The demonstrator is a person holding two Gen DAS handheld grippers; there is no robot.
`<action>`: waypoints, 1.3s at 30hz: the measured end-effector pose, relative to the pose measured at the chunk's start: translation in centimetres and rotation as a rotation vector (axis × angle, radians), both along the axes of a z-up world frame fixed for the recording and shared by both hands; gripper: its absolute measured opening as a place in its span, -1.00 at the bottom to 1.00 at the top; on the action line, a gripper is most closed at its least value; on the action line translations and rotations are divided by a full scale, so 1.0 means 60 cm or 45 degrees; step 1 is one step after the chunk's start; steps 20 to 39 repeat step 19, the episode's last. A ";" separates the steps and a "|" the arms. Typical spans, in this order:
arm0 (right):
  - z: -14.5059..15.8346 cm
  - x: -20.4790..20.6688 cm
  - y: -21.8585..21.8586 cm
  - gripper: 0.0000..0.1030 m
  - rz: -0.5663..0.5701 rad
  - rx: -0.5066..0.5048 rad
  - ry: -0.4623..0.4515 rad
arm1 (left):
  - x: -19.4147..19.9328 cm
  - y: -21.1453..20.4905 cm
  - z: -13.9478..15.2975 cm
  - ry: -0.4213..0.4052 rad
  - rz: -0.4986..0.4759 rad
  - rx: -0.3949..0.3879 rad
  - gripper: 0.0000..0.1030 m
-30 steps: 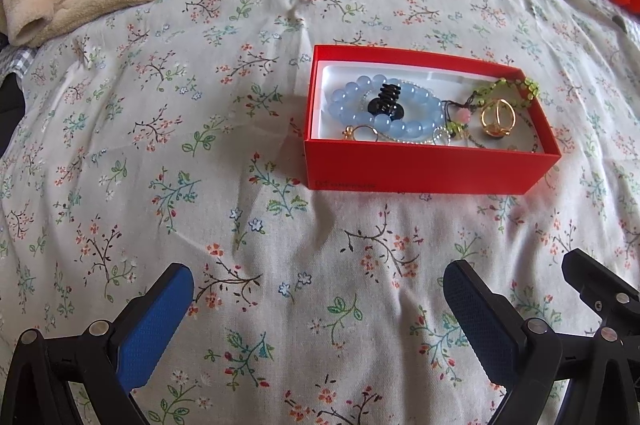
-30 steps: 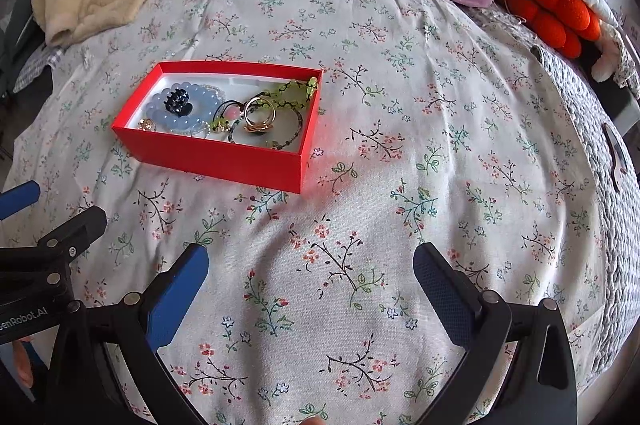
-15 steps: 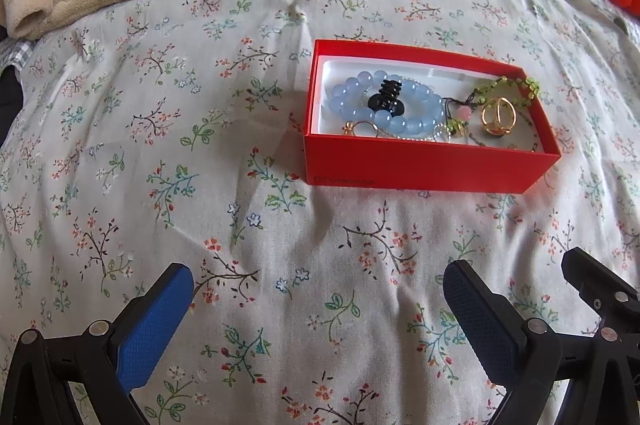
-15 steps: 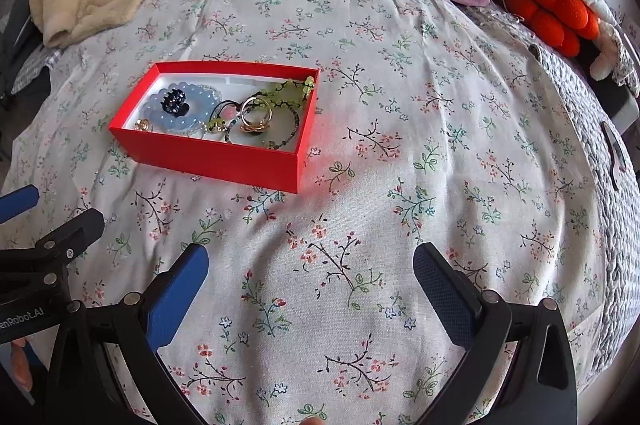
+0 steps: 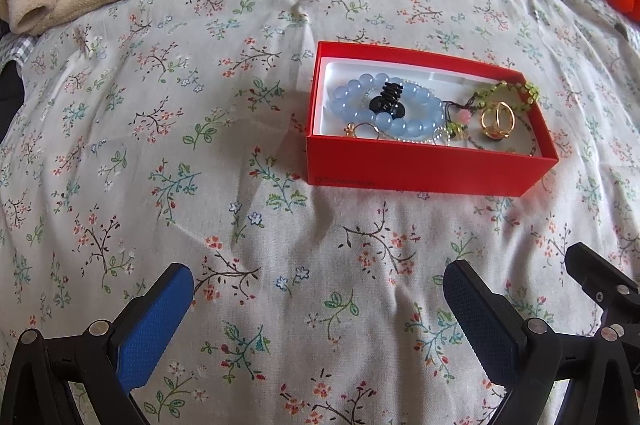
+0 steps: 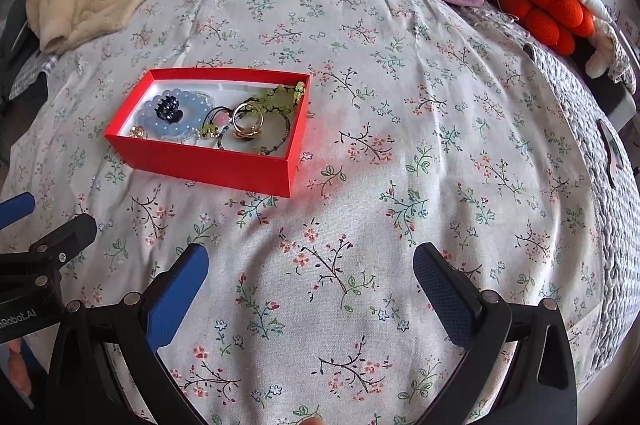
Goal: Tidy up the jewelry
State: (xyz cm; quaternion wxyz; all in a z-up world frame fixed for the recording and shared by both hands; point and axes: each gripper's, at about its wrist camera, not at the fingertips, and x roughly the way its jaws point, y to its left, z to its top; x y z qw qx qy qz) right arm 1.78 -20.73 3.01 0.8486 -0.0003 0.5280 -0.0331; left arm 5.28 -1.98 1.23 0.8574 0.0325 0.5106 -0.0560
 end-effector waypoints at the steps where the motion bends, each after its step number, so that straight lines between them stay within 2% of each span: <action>1: -0.002 0.001 0.000 1.00 -0.003 0.001 0.004 | 0.000 0.001 0.001 -0.001 0.000 -0.001 0.98; 16: -0.004 0.001 0.006 1.00 -0.004 0.001 0.008 | -0.008 0.007 -0.001 0.014 -0.016 -0.043 0.98; 39: -0.011 0.000 0.007 1.00 0.002 -0.010 0.010 | -0.013 0.007 -0.011 0.018 -0.033 -0.026 0.98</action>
